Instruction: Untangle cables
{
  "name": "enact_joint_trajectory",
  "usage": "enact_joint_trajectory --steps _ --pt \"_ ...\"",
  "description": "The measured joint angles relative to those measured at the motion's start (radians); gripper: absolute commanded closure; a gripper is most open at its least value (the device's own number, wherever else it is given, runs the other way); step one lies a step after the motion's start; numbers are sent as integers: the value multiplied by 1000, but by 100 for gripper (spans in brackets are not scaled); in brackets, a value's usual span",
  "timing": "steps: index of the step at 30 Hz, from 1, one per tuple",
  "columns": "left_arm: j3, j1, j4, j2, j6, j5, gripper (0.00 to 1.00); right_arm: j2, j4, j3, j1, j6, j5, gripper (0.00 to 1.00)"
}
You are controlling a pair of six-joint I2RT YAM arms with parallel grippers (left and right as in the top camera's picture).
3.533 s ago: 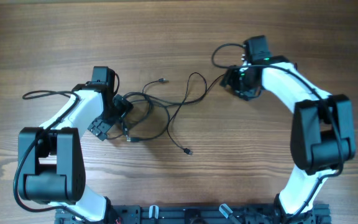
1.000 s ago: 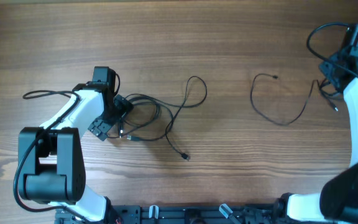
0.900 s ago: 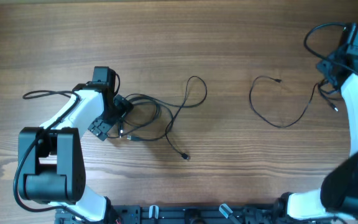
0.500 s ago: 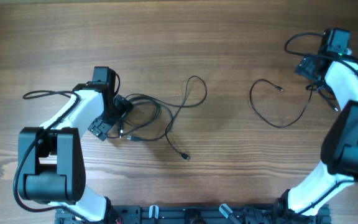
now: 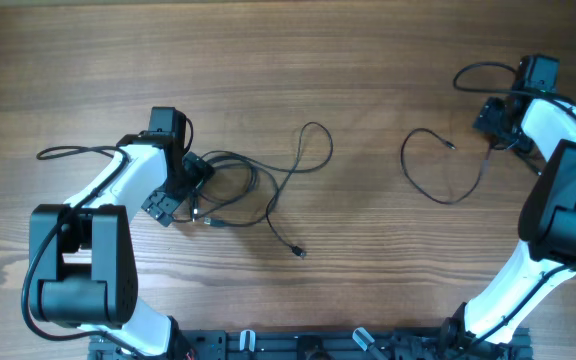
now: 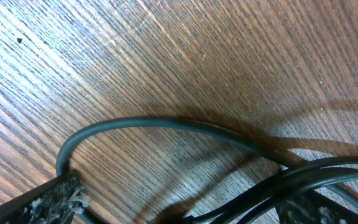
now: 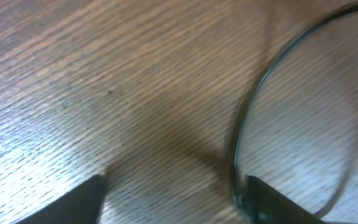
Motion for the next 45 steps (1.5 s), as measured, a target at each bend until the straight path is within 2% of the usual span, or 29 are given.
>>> enact_joint_trajectory --steps 2,3,4,11,16,19,22,28,33,37,42,45 --pt "0 0 0 0 0 0 0 3 -25 8 -8 -7 -50 72" --pt "0 0 0 0 0 0 0 3 -39 11 -12 -22 -66 90" --pt "0 0 0 0 0 0 0 3 -53 14 -15 -32 -86 96" --pt "0 0 1 0 -3 0 0 3 -148 22 -18 -57 -340 96" --pt "0 0 4 0 -3 2 0 -1 -210 6 29 -78 -499 96" --pt "0 0 4 0 -3 3 0 -41 -232 -23 68 -79 -517 96" --pt "0 0 4 0 -3 3 0 -157 -242 -35 94 -79 -529 96" --pt "0 0 6 0 -3 3 0 -563 -212 -31 94 -79 -539 96" --pt "-1 0 8 0 -3 3 0 -783 -226 -26 94 -79 -515 95" --pt "-1 0 10 0 -3 3 0 -832 -304 -26 94 -41 -472 95" --pt "-2 -1 10 0 -3 3 0 -819 -412 -29 94 83 -442 96" --pt "-2 -1 10 0 -3 3 0 -789 -418 -30 94 142 -409 96"
